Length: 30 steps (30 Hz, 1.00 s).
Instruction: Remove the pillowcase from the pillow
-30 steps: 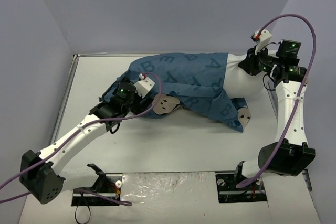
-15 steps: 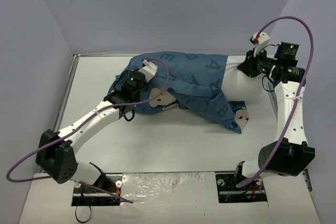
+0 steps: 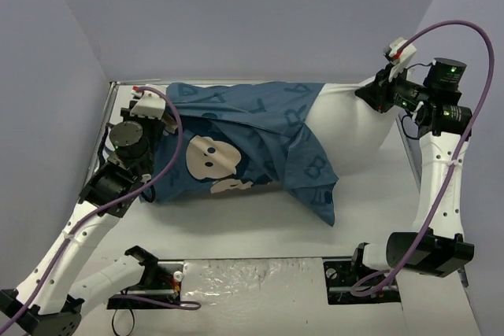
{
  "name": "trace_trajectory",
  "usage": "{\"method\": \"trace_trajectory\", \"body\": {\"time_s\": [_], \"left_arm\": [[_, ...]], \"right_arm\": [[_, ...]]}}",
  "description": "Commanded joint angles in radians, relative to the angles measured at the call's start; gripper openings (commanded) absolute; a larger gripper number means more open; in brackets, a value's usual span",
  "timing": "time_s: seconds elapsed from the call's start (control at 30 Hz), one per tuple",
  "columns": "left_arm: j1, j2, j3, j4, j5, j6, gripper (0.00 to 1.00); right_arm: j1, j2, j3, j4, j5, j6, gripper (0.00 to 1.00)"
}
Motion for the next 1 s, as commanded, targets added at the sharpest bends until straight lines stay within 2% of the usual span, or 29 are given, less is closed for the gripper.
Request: {"method": "trace_trajectory", "body": {"time_s": [0.0, 0.2, 0.37, 0.47, 0.5, 0.57, 0.6, 0.63, 0.67, 0.7, 0.73, 0.77, 0.8, 0.83, 0.87, 0.93, 0.97], "left_arm": [[0.152, -0.061, -0.025, -0.037, -0.064, -0.11, 0.02], [0.326, -0.048, -0.074, -0.114, 0.05, -0.197, 0.02], [0.402, -0.011, -0.092, -0.128, 0.114, -0.249, 0.02], [0.416, 0.02, -0.094, -0.094, 0.27, -0.297, 0.02], [0.414, 0.047, -0.091, -0.081, 0.43, -0.308, 0.02], [0.407, 0.087, -0.08, -0.045, 0.622, -0.352, 0.02], [0.391, 0.136, -0.07, -0.045, 0.689, -0.369, 0.06], [0.33, 0.156, -0.042, -0.048, 0.709, -0.381, 0.13], [0.293, 0.173, -0.03, -0.06, 0.706, -0.372, 0.35], [0.258, 0.201, -0.019, -0.068, 0.693, -0.368, 0.44], [0.197, 0.209, -0.005, -0.073, 0.665, -0.375, 0.5], [0.175, 0.213, -0.002, -0.079, 0.669, -0.378, 0.65], [0.152, 0.216, 0.001, -0.086, 0.674, -0.386, 0.71], [0.134, 0.215, 0.004, -0.109, 0.674, -0.409, 0.74], [0.097, 0.207, 0.004, -0.122, 0.677, -0.42, 0.79], [0.054, 0.192, -0.005, -0.148, 0.68, -0.452, 0.81], [0.005, 0.177, -0.014, -0.181, 0.657, -0.467, 0.83]], "right_arm": [[-0.079, 0.022, -0.07, 0.103, 0.15, -0.048, 0.0], [-0.157, 0.047, -0.147, 0.101, 0.16, -0.116, 0.0], [-0.191, 0.088, -0.19, 0.098, 0.187, -0.165, 0.0], [-0.183, 0.12, -0.221, 0.094, 0.196, -0.172, 0.0], [-0.156, 0.136, -0.225, 0.095, 0.225, -0.171, 0.0], [-0.116, 0.154, -0.229, 0.1, 0.279, -0.159, 0.0], [-0.064, 0.182, -0.218, 0.121, 0.319, -0.125, 0.0], [-0.038, 0.197, -0.215, 0.141, 0.422, -0.091, 0.0], [-0.016, 0.215, -0.209, 0.164, 0.48, -0.056, 0.04], [0.013, 0.257, -0.183, 0.192, 0.535, 0.009, 0.26], [0.024, 0.277, -0.166, 0.195, 0.608, 0.028, 0.44], [0.028, 0.297, -0.144, 0.192, 0.62, 0.044, 0.59], [0.028, 0.32, -0.108, 0.183, 0.618, 0.055, 0.8], [0.027, 0.318, -0.095, 0.18, 0.603, 0.044, 0.92], [0.027, 0.302, -0.084, 0.172, 0.585, 0.023, 1.0], [0.021, 0.268, -0.043, 0.102, 0.516, -0.084, 1.0], [0.015, 0.224, -0.035, 0.038, 0.418, -0.13, 1.0]]}}
